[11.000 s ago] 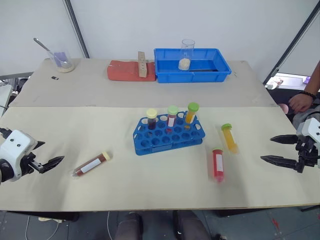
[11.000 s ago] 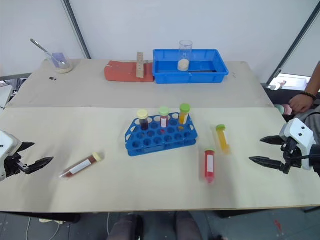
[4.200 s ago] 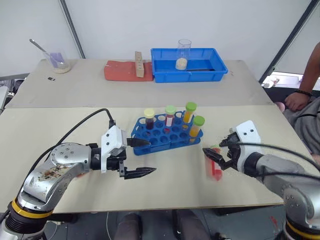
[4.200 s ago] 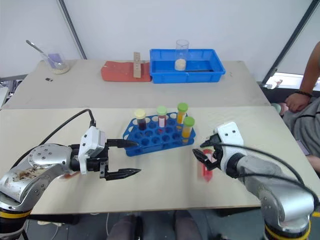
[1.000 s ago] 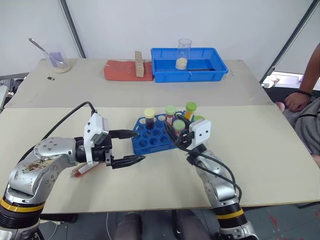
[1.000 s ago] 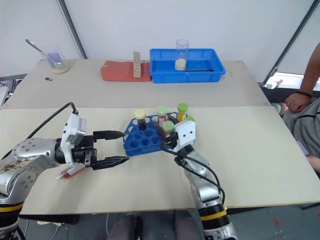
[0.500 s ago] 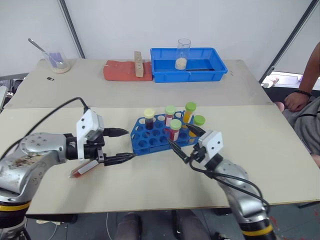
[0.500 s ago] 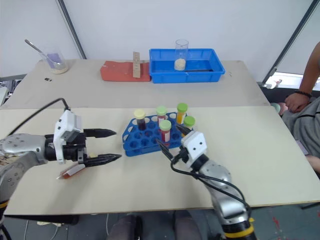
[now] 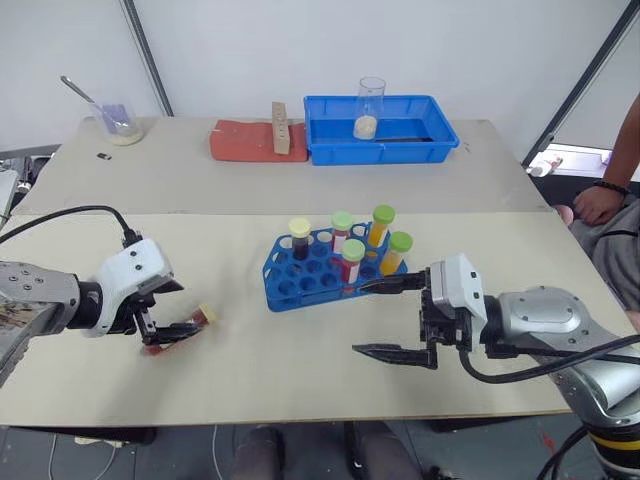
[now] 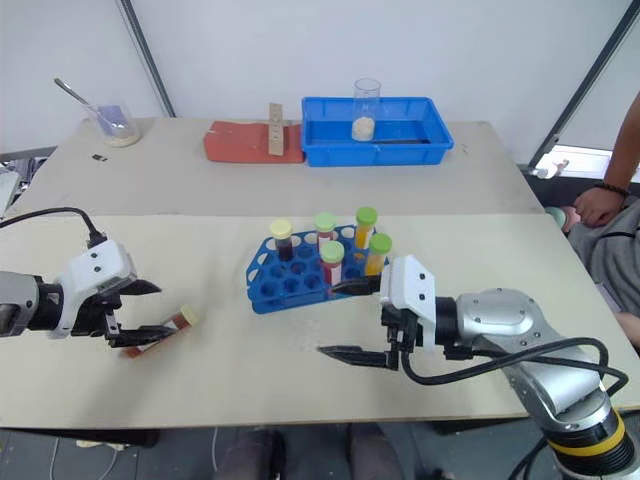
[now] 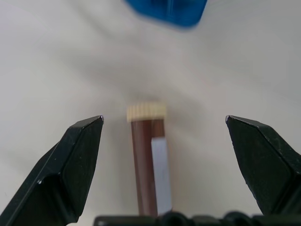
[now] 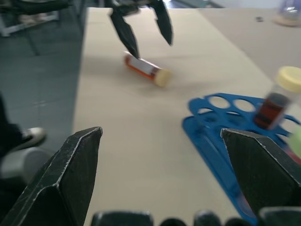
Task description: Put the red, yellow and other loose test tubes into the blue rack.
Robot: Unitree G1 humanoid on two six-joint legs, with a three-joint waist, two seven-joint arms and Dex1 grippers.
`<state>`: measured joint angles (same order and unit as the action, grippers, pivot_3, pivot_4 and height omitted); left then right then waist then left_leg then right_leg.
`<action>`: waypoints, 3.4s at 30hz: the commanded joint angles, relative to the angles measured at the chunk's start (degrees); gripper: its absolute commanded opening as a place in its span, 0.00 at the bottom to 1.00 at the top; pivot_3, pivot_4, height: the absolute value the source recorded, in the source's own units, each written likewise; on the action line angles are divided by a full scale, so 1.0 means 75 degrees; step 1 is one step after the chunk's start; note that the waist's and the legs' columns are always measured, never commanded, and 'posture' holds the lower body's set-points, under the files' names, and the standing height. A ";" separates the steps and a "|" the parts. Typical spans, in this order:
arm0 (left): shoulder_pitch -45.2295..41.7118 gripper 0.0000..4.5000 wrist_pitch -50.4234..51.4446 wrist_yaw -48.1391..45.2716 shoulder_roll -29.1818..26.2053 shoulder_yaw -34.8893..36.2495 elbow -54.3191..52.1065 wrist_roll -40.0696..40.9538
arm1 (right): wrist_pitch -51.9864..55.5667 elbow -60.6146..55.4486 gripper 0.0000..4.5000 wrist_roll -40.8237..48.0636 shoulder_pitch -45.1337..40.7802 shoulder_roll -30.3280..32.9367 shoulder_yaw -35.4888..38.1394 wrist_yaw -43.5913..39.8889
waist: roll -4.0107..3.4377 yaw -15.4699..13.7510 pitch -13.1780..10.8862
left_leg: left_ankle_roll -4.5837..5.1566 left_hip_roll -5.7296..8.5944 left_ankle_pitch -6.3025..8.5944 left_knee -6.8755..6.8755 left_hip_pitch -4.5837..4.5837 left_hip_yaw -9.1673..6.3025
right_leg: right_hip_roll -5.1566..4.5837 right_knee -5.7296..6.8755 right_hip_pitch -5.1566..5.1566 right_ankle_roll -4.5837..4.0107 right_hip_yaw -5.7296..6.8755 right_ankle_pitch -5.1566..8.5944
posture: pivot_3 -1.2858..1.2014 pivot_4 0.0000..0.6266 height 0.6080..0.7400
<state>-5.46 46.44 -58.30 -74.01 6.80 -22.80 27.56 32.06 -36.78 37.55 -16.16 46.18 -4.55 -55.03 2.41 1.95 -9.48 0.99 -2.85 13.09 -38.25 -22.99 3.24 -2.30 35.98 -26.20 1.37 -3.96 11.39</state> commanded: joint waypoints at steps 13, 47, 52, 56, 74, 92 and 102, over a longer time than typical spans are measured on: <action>-0.2106 1.00 -0.0055 -0.0593 0.0376 -0.2721 0.1239 -0.1953 | 0.0841 -0.0459 0.99 0.0960 -0.0446 0.0019 0.0164 0.0029 | 0.0004 -0.0160 -0.0001 | 0.0000 0.0005 0.0000 -0.0008 -0.0024 -0.0003 | 0.0001 0.0006 -0.0011 0.0010 0.0000 0.0003 | 0.52 0.24 1.00; -0.3525 0.20 -0.0419 0.0478 0.5555 -0.0679 0.0823 0.0384 | 0.1013 -0.0984 1.00 0.1127 0.0878 0.1218 0.1956 0.0517 | 0.0015 -0.0137 0.0002 | 0.0003 0.0020 -0.0002 -0.0107 -0.0040 -0.0036 | 0.0010 0.0025 0.0025 0.0114 -0.0020 -0.0066 | 0.52 0.24 1.00; -0.3044 0.20 -0.1852 0.1213 0.6602 -0.1163 0.1214 -0.0305 | 0.1233 -0.1171 1.00 0.1317 0.1012 0.1268 0.2082 0.0797 | 0.0015 -0.0167 0.0002 | 0.0003 0.0019 -0.0002 -0.0107 -0.0039 -0.0040 | 0.0016 0.0018 0.0030 0.0104 -0.0022 -0.0074 | 0.52 0.24 1.00; -0.2938 0.20 -0.2743 0.1449 0.6987 -0.1472 0.1763 -0.0806 | 0.1346 -0.1313 1.00 0.1369 0.1090 0.1268 0.2105 0.0946 | 0.0015 -0.0164 0.0002 | 0.0003 0.0023 -0.0002 -0.0109 -0.0039 -0.0038 | 0.0012 0.0005 0.0040 0.0111 -0.0026 -0.0080 | 0.52 0.24 1.00; -0.2647 0.20 -0.3927 0.1627 0.7383 -0.1874 0.2737 -0.1358 | 0.1374 -0.1368 1.00 0.1384 0.1344 0.1312 0.2263 0.1273 | 0.0015 -0.0158 0.0003 | 0.0003 0.0021 -0.0002 -0.0108 -0.0028 -0.0040 | 0.0012 0.0002 0.0057 0.0112 -0.0024 -0.0079 | 0.52 0.24 1.00; -0.1996 0.20 -0.4868 0.2259 0.7603 -0.1661 0.2875 -0.1510 | 0.1238 -0.1217 1.00 0.1038 0.1293 0.1056 0.2426 0.1950 | 0.0013 -0.0150 0.0005 | 0.0003 0.0018 0.0000 -0.0099 0.0026 -0.0043 | 0.0010 -0.0026 0.0130 0.0067 -0.0016 -0.0047 | 0.52 0.24 1.00; -0.1556 0.31 -0.5430 0.2404 0.7552 -0.1701 0.3026 -0.1685 | 0.1332 -0.1062 1.00 0.1036 0.1075 0.1029 0.2388 0.1961 | 0.0012 -0.0116 0.0006 | 0.0003 0.0015 0.0000 -0.0093 0.0033 -0.0041 | 0.0011 -0.0025 0.0130 0.0062 -0.0017 -0.0044 | 0.52 0.24 1.00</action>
<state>-18.10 5.92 -40.87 -16.32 -6.41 -1.32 16.48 42.46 -44.20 44.73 -7.35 53.55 11.81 -39.99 2.51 1.08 -9.44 1.01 -2.74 13.09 -38.94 -22.74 2.94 -2.22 35.80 -25.22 1.83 -4.09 11.06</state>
